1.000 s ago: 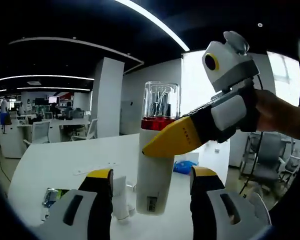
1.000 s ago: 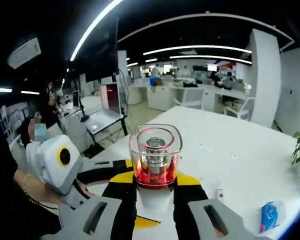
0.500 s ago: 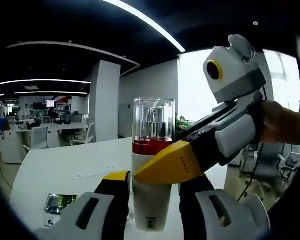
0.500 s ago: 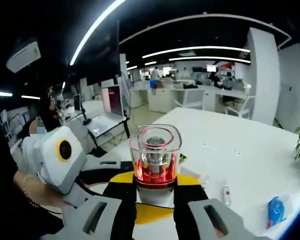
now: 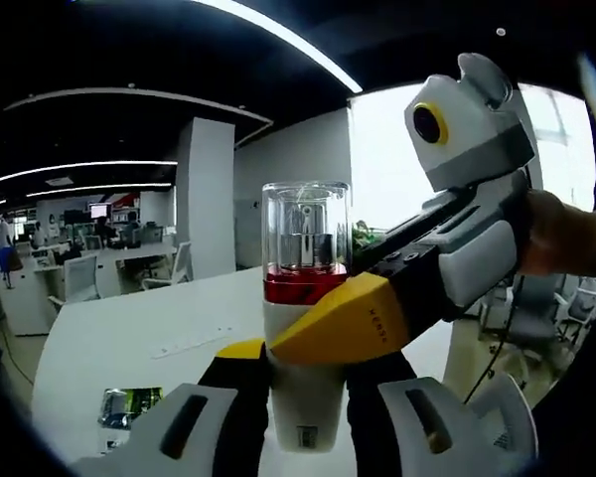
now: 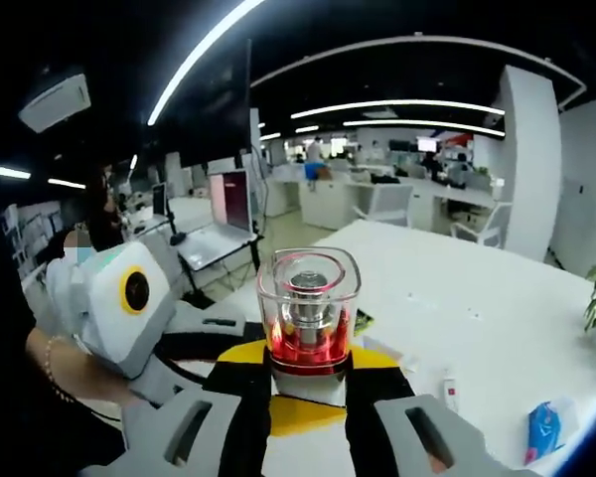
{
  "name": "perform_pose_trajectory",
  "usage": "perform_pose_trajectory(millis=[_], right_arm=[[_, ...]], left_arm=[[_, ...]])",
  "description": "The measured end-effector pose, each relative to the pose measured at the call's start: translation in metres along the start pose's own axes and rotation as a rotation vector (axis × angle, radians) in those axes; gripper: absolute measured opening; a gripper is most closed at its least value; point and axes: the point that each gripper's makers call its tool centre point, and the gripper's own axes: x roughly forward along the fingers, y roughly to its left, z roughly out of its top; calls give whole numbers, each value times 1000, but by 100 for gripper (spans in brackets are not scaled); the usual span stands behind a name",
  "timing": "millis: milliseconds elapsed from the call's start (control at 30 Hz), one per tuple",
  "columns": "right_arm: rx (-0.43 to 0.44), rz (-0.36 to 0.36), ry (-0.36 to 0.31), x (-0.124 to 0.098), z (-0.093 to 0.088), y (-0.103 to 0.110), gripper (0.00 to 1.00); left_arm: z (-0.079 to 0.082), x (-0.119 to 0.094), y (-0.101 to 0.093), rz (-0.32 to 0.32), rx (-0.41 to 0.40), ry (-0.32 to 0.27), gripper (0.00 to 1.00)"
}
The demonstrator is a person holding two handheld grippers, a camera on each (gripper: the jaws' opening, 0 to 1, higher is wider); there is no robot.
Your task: Arrange the skincare products in the storage area until every visible bottle or jar stands upright without overlapping.
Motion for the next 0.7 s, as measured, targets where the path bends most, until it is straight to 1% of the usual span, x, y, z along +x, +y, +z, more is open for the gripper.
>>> perform_pose_trajectory(millis=[100,133,167,200,267,300,333,367,400,467,500,533,567,600,633,667,700], right_arm=[[-13,53,-15,-2,4,5,21],[-31,72,-23,-3,5,7,21],[-84,103,-25,-4,6,12,21],[-120,114,-37,-4,7,13,21],[-167,157,-41,-8,8,17,23],[-165,191,-54,-11,10,21,23],[-168,224,-63,-13,11,23,24],[-162,261,-75,-17,13,26,24],[-155,284,-84,-20,15,27,24],[-215,364,-98,-27,17,33,24],[-231,390,-114,-31,20,35,24],[-242,434,-113,-37,22,38,24],[-257,476,-120,-43,25,41,24],[-265,487,-139,-45,29,41,23],[-273,527,-145,-49,30,45,23],[-280,537,-145,-51,31,45,23],[-272,552,-157,-52,34,47,23]], left_arm=[[4,-3,-1,-36,-43,-8,27],[4,-5,-1,-50,-56,-10,27],[3,-7,-1,-69,-65,-4,27],[4,-8,-3,-88,-66,-2,27],[5,-12,-9,-136,-78,1,27],[7,-14,-13,-171,-101,-11,27],[8,-17,-15,-192,-124,-14,27],[9,-19,-18,-231,-140,-19,27],[9,-21,-19,-251,-147,-19,27],[12,-27,-27,-324,-140,-18,27],[14,-28,-28,-338,-136,-21,27],[16,-32,-32,-373,-132,-17,27],[19,-35,-34,-393,-124,-20,27],[23,-39,-37,-427,-119,-23,27],[26,-40,-37,-437,-117,-25,27],[29,-43,-41,-461,-107,-21,27],[31,-44,-42,-467,-103,-21,27]])
